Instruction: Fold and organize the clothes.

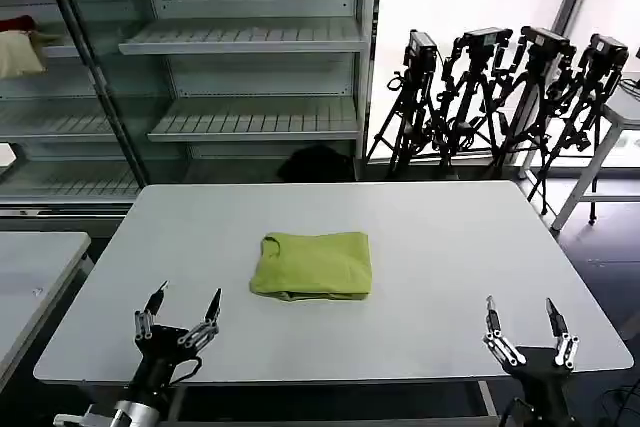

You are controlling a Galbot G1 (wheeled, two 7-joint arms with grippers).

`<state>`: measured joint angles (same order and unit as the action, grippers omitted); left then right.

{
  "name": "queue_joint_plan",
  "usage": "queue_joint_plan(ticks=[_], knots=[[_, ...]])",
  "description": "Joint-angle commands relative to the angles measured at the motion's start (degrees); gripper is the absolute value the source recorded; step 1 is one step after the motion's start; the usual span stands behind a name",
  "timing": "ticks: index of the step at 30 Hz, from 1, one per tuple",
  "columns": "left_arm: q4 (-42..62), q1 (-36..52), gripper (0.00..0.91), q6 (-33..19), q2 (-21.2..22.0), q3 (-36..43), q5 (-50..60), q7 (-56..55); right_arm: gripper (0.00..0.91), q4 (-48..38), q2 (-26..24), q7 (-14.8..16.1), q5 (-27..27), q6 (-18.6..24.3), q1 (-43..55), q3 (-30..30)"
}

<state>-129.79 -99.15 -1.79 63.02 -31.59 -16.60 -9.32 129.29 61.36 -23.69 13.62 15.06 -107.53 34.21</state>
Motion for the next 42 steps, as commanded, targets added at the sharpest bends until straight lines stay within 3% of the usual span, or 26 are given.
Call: queue_joint_plan(ticks=[1,42], knots=[[0.58,-2.91,0.907,-3.49,0.27,-0.07,0.29,-0.68,0.907,1.56,1.03,-1.00,-4.39,10.99,-9.09,0.48],[1.43,-2.68,0.907,-4.01,0.60,0.45,1.14,-0.67,0.907,0.25,0.62,0.10,-3.21,8.35,-7.44,-1.51]])
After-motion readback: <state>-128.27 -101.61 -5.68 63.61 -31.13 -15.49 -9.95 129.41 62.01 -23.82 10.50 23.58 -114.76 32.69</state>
